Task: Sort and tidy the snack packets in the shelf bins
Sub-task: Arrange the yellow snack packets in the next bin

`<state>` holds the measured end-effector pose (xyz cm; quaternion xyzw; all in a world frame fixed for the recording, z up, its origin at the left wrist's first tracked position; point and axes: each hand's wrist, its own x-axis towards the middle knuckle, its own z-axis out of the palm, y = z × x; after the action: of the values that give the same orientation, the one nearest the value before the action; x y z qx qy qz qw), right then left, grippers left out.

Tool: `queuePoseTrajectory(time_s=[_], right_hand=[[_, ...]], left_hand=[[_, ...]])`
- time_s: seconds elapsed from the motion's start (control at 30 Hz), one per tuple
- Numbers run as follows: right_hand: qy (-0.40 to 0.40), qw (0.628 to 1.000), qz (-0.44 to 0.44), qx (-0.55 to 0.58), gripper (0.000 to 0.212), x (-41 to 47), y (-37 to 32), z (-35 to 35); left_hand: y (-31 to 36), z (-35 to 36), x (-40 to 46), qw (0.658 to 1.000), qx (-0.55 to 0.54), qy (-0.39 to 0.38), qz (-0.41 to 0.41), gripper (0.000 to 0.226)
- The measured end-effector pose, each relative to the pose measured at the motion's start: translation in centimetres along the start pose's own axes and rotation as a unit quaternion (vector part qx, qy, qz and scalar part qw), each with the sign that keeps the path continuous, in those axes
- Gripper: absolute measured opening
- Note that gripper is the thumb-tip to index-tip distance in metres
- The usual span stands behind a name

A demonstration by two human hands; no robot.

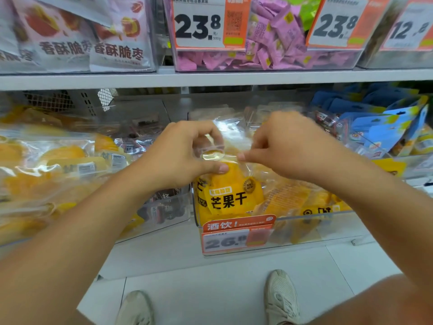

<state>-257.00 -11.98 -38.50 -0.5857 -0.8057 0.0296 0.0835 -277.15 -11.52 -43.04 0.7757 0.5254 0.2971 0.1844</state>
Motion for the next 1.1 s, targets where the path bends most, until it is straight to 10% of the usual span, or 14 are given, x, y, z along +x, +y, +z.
queuePoseTrajectory(time_s=[0.07, 0.27, 0.47, 0.67, 0.87, 1.1], right_hand=[[0.108, 0.992, -0.063, -0.031, 0.043, -1.1, -0.6, -1.3], [-0.27, 0.949, -0.129, 0.103, 0.019, -0.7, -1.3, 0.6], [-0.329, 0.927, -0.161, 0.078, 0.006, 1.0, -1.6, 2.0], [-0.247, 0.948, -0.198, 0.028, 0.031, 0.9, -0.9, 1.9], [-0.011, 0.978, -0.161, 0.132, 0.01, 1.8, 2.8, -0.7], [0.004, 0.975, -0.216, 0.043, 0.012, 1.2, 3.0, -2.8]], left_hand=[[-0.4, 0.1, 0.3, 1.0, -0.014, 0.018, 0.002, 0.022], [-1.1, 0.0, 1.5, 0.997, -0.057, 0.05, -0.009, 0.018], [-1.5, 0.6, 1.5, 0.995, -0.087, 0.055, -0.01, 0.012], [-1.6, 0.7, 1.7, 0.995, -0.061, 0.077, 0.002, 0.012], [-2.8, 0.7, 2.1, 0.994, -0.084, 0.066, 0.012, 0.006], [-2.0, 0.3, 2.1, 0.992, -0.125, 0.019, -0.014, 0.007]])
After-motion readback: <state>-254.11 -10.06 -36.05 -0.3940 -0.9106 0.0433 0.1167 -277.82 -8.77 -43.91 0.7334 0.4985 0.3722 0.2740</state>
